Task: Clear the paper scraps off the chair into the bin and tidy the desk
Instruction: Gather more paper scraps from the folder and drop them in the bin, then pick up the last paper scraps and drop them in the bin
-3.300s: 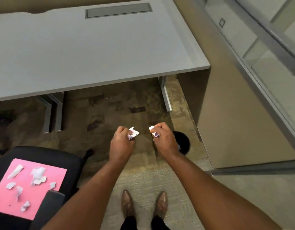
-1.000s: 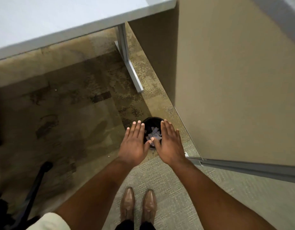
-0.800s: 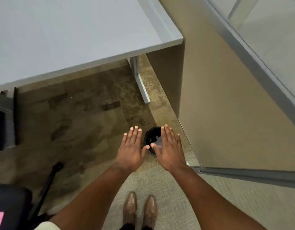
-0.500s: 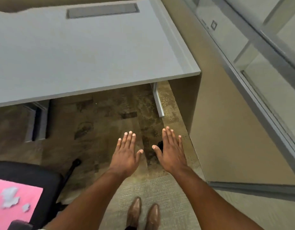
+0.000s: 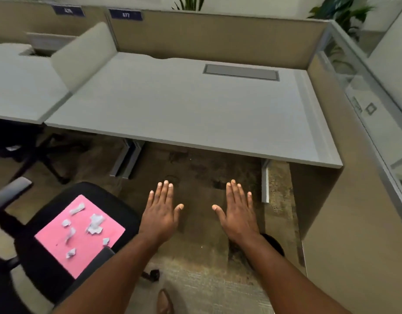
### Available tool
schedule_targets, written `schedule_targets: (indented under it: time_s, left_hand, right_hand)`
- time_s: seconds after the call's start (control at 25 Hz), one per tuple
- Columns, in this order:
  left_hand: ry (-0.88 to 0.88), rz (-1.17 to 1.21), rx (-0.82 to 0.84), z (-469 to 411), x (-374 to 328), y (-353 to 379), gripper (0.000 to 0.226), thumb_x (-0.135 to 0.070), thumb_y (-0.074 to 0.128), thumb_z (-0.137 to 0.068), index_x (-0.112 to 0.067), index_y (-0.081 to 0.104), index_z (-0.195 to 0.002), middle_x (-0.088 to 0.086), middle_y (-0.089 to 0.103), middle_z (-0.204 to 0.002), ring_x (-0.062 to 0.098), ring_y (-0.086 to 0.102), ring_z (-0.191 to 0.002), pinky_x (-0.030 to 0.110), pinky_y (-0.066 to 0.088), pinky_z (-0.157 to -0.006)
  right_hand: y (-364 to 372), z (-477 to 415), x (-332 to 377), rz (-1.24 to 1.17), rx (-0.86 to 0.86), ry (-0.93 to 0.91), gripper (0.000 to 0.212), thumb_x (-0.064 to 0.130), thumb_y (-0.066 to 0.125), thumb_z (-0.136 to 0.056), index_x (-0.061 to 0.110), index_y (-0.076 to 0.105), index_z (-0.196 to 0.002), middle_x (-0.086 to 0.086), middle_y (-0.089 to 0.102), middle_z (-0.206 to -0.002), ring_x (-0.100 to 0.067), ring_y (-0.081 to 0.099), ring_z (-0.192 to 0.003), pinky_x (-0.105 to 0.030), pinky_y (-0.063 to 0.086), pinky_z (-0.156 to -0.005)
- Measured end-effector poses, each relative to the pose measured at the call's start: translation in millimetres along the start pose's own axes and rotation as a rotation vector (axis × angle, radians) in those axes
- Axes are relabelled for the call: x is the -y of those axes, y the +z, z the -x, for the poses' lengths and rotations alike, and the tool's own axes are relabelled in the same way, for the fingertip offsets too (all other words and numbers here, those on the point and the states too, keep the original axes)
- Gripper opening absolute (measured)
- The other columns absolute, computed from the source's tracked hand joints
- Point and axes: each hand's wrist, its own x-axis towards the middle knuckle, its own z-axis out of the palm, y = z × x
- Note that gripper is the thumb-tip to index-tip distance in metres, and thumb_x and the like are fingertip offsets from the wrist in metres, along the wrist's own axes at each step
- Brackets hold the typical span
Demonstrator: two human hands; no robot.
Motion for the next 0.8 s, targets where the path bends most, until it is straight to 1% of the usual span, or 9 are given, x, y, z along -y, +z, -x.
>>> schedule_targets:
  time_s: [0.16,0.28,0.4,0.56,0.8]
  left_hand:
    - [-0.098,-0.009,-0.029,9.5,53.3,-21.0,0.071,-0.055,0.013,-0.104,-0.014,-0.003,-0.16,0.004,-0.011,-0.169,0.017,-0.019,-0.153,0.041,-0.002,-0.127]
    - [-0.146,0.004,-0.036,15.2,94.2,-28.5,0.073,-0.057,0.011,-0.102,-0.014,-0.001,-0.16,0.003,-0.009,-0.169,0.017,-0.018,-0.154,0.041,-0.002,-0.127]
    - [-0.203,0.021,-0.041,24.4,143.5,-34.8,0.073,-0.057,0.014,-0.103,-0.015,0.0,-0.161,0.002,-0.01,-0.169,0.016,-0.018,-0.154,0.04,-0.004,-0.127]
    - [-0.284,0.038,-0.033,41.4,209.9,-41.8,0.073,-0.057,0.017,-0.103,-0.014,0.0,-0.161,0.001,-0.01,-0.169,0.016,-0.018,-0.153,0.039,-0.004,-0.126]
    - [-0.411,0.01,0.0,66.7,304.0,-46.8,0.078,-0.061,0.009,-0.1,-0.014,-0.004,-0.16,0.005,-0.009,-0.169,0.017,-0.017,-0.153,0.038,-0.006,-0.125]
  right_hand:
    - [2.9,-17.7,51.4,0.01,0.027,-0.091,0.084,0.072,0.013,-0.097,0.019,-0.003,-0.16,-0.001,-0.011,-0.168,-0.015,-0.018,-0.152,-0.049,-0.005,-0.124]
    - [10.3,-30.2,89.7,0.034,0.035,-0.136,0.084,0.073,0.01,-0.096,0.02,-0.005,-0.16,0.0,-0.013,-0.168,-0.015,-0.02,-0.151,-0.047,-0.008,-0.123]
    - [23.4,-43.5,137.3,0.055,0.055,-0.18,0.084,0.074,0.009,-0.096,0.021,-0.008,-0.159,0.001,-0.017,-0.167,-0.014,-0.023,-0.15,-0.046,-0.011,-0.123]
    - [43.5,-63.0,205.2,0.062,0.094,-0.239,0.084,0.074,0.01,-0.096,0.022,-0.01,-0.159,0.001,-0.017,-0.167,-0.014,-0.024,-0.15,-0.047,-0.009,-0.123]
    - [80.0,-90.3,303.1,0.058,0.154,-0.341,0.083,0.074,0.011,-0.096,0.023,-0.007,-0.159,0.001,-0.015,-0.167,-0.015,-0.022,-0.151,-0.046,-0.01,-0.123]
